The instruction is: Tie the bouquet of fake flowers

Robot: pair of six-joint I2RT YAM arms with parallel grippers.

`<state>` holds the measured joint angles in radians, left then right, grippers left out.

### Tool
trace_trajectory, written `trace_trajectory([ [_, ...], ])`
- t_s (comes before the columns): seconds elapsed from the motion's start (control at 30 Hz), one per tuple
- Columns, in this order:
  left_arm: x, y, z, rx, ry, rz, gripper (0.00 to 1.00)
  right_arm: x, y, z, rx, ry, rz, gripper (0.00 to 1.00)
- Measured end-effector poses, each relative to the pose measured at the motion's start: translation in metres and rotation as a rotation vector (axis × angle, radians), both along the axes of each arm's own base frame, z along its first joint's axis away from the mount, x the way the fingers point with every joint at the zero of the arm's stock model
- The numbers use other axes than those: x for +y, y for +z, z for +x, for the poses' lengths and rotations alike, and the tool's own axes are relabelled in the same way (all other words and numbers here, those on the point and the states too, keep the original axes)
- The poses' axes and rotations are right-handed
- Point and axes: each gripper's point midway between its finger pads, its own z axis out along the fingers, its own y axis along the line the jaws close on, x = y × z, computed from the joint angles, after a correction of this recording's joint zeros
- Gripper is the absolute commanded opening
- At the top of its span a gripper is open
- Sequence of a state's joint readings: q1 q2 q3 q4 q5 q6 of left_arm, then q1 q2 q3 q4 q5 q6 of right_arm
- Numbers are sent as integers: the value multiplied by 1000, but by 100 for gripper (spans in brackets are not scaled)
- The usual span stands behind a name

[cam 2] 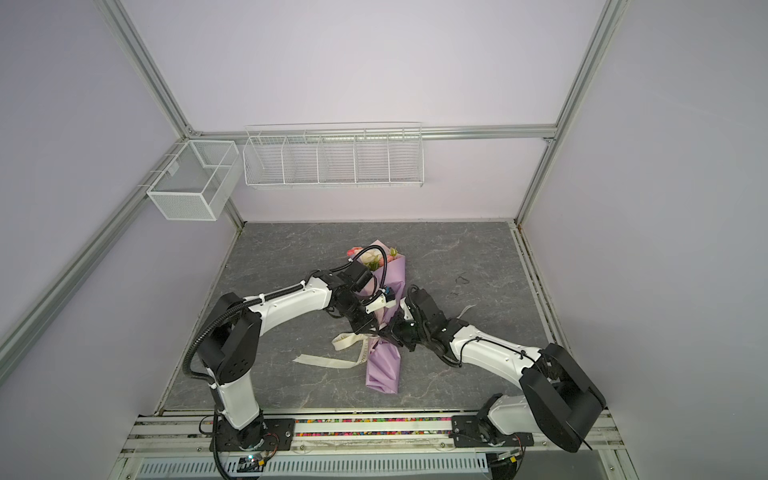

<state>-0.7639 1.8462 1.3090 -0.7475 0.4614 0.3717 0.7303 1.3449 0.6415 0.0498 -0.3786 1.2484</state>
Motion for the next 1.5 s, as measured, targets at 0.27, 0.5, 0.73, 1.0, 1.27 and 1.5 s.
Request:
trace_trajectory([
  [0.27,-1,13,1,-25,33,-39,11,-2,-12,0,20,-8,-28,6],
  [0.5,-2,17,1,-31,61,-59,11,-4,-16,0,15,-4,-46,6],
  [0.73,-2,18,2,-30,80,-68,12,-9,-22,-1,18,-11,-81,6],
  [1.0,0,13,0,-18,106,-69,13,-23,-33,-6,35,-38,-140,6],
  [1.27,-2,29,2,-42,148,-133,7,-23,-34,-9,19,-2,-149,13],
  [1.5,-5,37,2,-41,166,-180,7,-32,-8,-4,-155,69,-216,50],
])
